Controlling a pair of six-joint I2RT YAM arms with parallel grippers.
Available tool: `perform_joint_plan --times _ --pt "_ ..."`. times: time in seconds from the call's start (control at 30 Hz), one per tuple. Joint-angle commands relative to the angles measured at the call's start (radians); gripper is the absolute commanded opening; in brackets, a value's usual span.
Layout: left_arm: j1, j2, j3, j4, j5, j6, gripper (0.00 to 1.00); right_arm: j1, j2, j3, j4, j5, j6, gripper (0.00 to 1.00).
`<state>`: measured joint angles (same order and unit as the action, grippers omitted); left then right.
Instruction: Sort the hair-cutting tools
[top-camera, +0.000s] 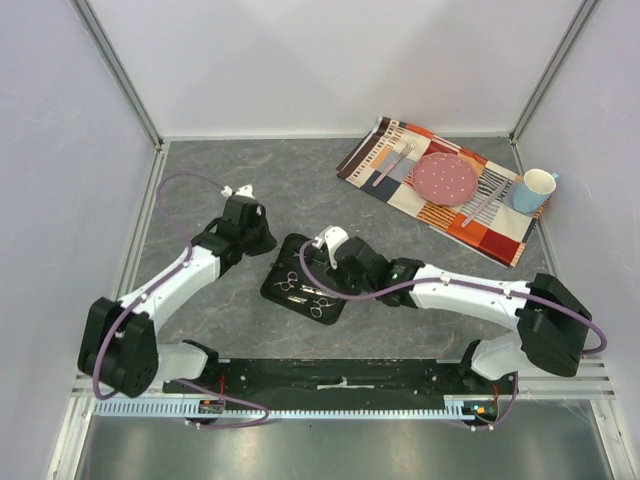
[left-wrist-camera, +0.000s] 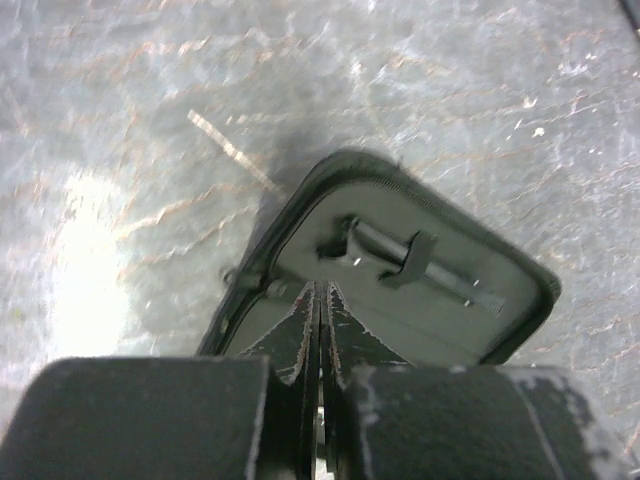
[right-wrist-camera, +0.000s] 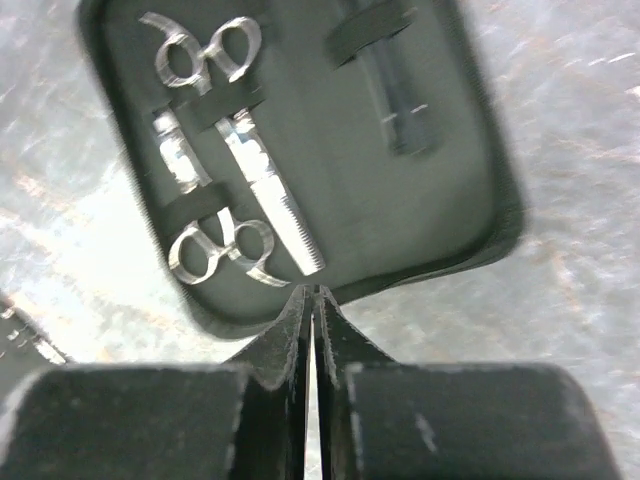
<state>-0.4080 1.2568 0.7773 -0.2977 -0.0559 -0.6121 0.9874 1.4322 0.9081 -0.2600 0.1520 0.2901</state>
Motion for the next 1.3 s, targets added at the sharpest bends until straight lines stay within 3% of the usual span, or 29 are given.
perform_joint_plan --times 0.0,0.3,0.43,0.6,0.83,1.07,1.27 --pt "-0.005 0.155 0.147 0.048 0.083 0.124 0.02 0.13 -0.023 -0.061 0.021 -0.035 0.082 0.0" --pt "-0.005 0.478 0.417 0.072 0.238 0.19 0.02 0.359 0.103 -0.037 0.071 -0.008 0.158 0.0" --pt "-0.011 0.611 0.532 0.066 0.341 0.189 0.02 0.413 0.212 0.044 0.062 0.004 0.161 0.0" --pt "-0.026 0.731 0.585 0.034 0.34 0.21 0.02 0.419 0.318 0.083 0.058 0.082 0.216 0.0" --pt "-0.025 0.701 0.502 -0.004 0.211 0.216 0.02 0.35 0.312 0.011 0.053 0.121 0.287 0.0" --pt "-0.022 0.596 0.344 -0.023 0.085 0.161 0.02 0.194 0.261 -0.072 0.019 0.161 0.342 0.0" --pt "-0.017 0.53 0.225 -0.006 0.064 0.114 0.02 0.077 0.212 -0.081 -0.005 0.222 0.308 0.0"
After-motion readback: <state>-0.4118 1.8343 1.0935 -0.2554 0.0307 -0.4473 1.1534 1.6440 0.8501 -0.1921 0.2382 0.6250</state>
